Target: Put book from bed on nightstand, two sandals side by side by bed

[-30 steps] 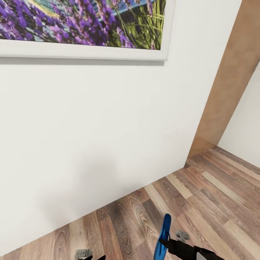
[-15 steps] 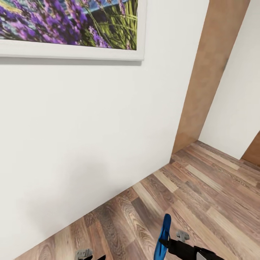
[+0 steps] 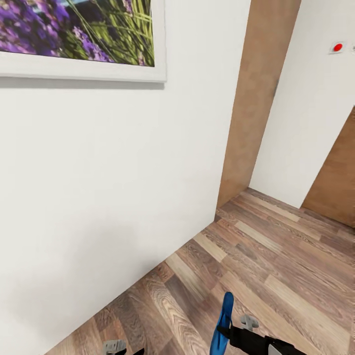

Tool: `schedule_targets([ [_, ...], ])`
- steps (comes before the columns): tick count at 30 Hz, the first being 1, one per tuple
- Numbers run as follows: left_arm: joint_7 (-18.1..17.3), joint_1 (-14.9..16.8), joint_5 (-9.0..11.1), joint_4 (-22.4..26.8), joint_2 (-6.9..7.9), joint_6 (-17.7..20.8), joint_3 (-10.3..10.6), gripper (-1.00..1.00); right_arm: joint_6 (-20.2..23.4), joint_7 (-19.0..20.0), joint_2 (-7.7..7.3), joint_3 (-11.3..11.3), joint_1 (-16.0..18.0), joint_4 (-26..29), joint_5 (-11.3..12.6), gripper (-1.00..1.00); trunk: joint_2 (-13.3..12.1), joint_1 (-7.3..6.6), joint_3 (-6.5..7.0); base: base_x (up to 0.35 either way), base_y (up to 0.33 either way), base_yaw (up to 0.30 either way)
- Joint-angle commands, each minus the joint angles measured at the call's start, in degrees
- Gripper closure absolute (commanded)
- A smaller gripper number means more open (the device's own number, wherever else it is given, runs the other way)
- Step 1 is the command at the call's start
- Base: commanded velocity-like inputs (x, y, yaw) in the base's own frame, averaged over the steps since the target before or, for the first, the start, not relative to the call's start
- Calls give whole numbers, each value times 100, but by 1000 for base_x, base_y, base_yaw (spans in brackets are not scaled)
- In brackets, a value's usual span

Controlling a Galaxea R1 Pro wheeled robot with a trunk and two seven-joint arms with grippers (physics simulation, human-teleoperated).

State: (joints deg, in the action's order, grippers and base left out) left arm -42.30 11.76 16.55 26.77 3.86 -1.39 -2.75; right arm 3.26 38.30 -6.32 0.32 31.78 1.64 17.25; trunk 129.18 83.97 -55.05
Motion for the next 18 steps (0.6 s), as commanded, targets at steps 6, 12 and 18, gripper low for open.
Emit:
schedule_targets([
  [6, -23, 2, 19, -6, 0, -11, -6, -100, 35, 20, -1, 3, 4, 2, 41, 100, 2, 2, -5, 105, 11, -269],
  [12, -23, 2, 22, -6, 0, -11, -6, -100, 35, 20, -1, 3, 4, 1, 41, 100, 2, 2, -5, 2, 0, -41],
  [18, -23, 2, 23, -6, 0, -11, -6, -100, 37, 20, -1, 3, 4, 1, 41, 100, 2, 2, -5, 0, 0, -183],
])
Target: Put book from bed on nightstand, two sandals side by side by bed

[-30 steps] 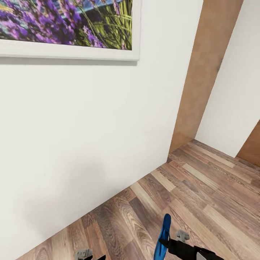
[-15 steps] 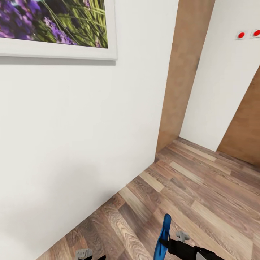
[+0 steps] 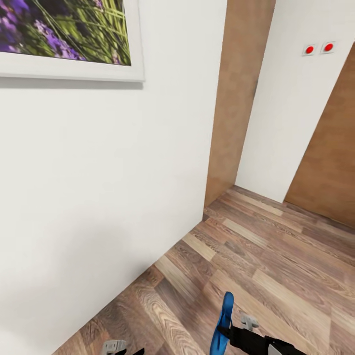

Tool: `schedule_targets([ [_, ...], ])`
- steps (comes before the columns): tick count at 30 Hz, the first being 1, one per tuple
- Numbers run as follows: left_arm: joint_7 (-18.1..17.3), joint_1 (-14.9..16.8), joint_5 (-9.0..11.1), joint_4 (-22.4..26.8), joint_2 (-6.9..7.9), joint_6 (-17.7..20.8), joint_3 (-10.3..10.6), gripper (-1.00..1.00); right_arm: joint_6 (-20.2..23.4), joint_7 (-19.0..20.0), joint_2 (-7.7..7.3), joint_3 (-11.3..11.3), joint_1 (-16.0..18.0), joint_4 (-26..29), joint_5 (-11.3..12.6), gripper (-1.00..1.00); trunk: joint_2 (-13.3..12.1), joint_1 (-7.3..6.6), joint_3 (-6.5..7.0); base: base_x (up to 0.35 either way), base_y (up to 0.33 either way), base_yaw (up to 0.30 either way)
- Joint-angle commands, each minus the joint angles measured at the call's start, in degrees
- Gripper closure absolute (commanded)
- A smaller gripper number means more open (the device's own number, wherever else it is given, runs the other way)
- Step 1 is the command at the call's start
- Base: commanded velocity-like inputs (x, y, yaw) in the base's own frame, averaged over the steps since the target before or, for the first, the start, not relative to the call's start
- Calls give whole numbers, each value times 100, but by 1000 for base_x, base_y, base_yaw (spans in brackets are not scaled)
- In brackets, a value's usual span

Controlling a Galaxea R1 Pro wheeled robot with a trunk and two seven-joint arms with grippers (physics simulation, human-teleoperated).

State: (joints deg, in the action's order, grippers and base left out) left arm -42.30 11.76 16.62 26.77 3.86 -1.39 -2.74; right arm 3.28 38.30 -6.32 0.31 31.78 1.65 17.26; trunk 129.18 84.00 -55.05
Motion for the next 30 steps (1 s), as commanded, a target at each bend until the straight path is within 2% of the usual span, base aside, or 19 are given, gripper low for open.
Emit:
schedule_targets([
  [1, -24, 2, 17, -5, 0, -10, -7, -100, 34, 20, -1, 4, 3, 1, 40, 100, 2, -1, -5, 0, 0, -265],
  [16, -24, 2, 15, -5, 0, -10, -7, -100, 33, 20, -1, 4, 3, 2, 40, 100, 2, -1, -5, 0, 0, -264],
  [19, -24, 2, 10, -5, 0, -10, -7, -100, 33, 20, -1, 4, 3, 2, 40, 100, 2, -1, -5, 63, 25, -81],
  [30, -22, 2, 8, -5, 0, -10, -7, -100, 33, 20, 0, 4, 3, 1, 40, 100, 2, -1, -5, 266, 74, -4],
])
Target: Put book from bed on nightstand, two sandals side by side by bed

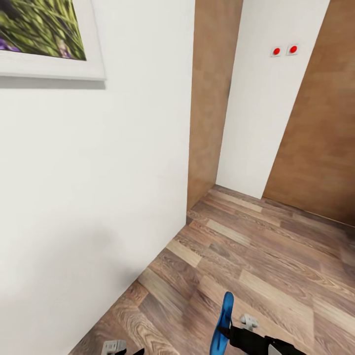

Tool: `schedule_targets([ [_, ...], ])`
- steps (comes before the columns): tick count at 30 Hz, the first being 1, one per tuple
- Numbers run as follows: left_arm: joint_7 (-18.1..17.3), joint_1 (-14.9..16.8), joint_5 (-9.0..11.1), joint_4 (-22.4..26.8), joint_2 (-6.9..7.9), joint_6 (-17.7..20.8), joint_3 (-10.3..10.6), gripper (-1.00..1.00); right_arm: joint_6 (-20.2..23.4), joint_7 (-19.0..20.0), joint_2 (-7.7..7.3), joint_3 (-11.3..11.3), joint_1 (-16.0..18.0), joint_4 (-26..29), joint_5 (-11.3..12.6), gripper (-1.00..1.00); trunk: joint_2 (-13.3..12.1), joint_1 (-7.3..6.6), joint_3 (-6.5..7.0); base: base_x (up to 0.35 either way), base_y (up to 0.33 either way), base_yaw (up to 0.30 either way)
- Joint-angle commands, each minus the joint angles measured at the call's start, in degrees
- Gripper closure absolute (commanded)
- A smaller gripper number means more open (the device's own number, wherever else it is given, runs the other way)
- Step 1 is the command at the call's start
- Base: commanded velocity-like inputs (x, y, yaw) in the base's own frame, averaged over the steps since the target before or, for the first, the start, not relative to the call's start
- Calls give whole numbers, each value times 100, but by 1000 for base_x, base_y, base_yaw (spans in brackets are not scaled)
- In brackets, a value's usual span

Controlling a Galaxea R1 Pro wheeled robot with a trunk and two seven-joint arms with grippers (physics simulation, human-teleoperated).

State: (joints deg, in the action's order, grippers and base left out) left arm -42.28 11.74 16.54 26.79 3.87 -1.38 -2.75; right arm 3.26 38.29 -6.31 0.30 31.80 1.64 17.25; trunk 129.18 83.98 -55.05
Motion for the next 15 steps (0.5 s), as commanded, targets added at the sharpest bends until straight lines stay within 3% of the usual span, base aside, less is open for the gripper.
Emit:
schedule_targets([
  [1, -24, 4, 16, -8, 0, -11, -6, -100, 34, 20, -2, 5, 2, -1, 41, 100, 2, 0, -5, 92, 8, 0],
  [5, -25, 4, 16, -8, 0, -11, -6, -100, 34, 20, -2, 5, 2, 1, 41, 100, 2, 0, -8, 33, 3, -120],
  [15, -26, 4, 17, -8, 0, -11, -6, -100, 34, 20, -2, 5, 2, 0, 41, 100, 2, 0, -28, 2, 0, -266],
])
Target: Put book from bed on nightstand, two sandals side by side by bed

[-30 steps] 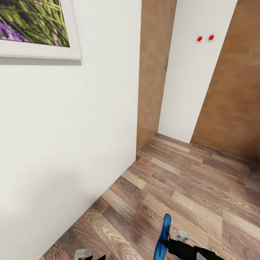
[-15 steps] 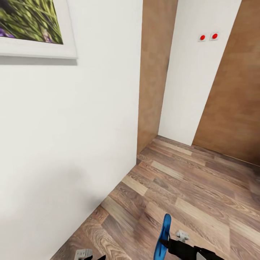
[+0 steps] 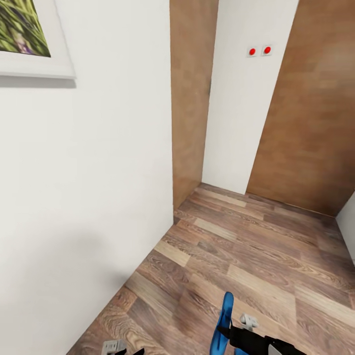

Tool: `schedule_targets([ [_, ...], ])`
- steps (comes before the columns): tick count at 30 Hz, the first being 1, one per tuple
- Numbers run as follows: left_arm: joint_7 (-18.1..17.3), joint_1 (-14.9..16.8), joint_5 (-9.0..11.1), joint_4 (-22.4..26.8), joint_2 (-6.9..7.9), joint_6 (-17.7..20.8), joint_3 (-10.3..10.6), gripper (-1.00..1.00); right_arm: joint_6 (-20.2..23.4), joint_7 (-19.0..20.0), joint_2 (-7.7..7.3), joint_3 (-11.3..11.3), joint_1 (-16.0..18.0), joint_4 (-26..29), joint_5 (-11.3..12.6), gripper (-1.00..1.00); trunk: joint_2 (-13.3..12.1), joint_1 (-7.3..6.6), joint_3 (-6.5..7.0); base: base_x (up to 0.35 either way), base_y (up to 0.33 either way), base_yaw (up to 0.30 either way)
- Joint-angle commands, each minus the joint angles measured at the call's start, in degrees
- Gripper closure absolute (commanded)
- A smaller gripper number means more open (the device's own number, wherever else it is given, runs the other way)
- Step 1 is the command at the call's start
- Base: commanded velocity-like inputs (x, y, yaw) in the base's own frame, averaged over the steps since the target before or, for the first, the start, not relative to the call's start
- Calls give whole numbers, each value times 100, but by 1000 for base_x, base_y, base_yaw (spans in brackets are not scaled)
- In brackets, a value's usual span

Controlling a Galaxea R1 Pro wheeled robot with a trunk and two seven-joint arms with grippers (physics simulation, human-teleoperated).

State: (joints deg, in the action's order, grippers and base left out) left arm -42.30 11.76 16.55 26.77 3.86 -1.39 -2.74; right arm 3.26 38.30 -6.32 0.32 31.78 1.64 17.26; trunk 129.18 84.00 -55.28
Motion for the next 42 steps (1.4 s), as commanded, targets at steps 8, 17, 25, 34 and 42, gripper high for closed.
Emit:
schedule_targets([
  [8, -24, 2, 16, -5, 0, -10, -7, -100, 34, 19, 0, 3, 3, 3, 40, 100, 2, -1, -22, 0, 0, -275],
  [17, -24, 2, 15, -5, 0, -10, -7, -100, 34, 19, 0, 3, 3, 3, 40, 100, 2, -1, -40, 0, 0, -275],
  [25, -24, 2, 15, -5, 0, -10, -7, -100, 36, 19, -1, 3, 3, 3, 40, 100, 2, -1, -58, 0, 0, -275],
  [34, -24, 2, 15, -5, 0, -10, -7, -100, 34, 19, 1, 3, 3, 3, 40, 100, 2, -1, -78, 0, 0, -275],
  [42, -23, 2, 16, -5, 0, -10, -7, -100, 34, 19, -1, 3, 3, 3, 40, 100, 2, -1, -96, 0, 0, -275],
])
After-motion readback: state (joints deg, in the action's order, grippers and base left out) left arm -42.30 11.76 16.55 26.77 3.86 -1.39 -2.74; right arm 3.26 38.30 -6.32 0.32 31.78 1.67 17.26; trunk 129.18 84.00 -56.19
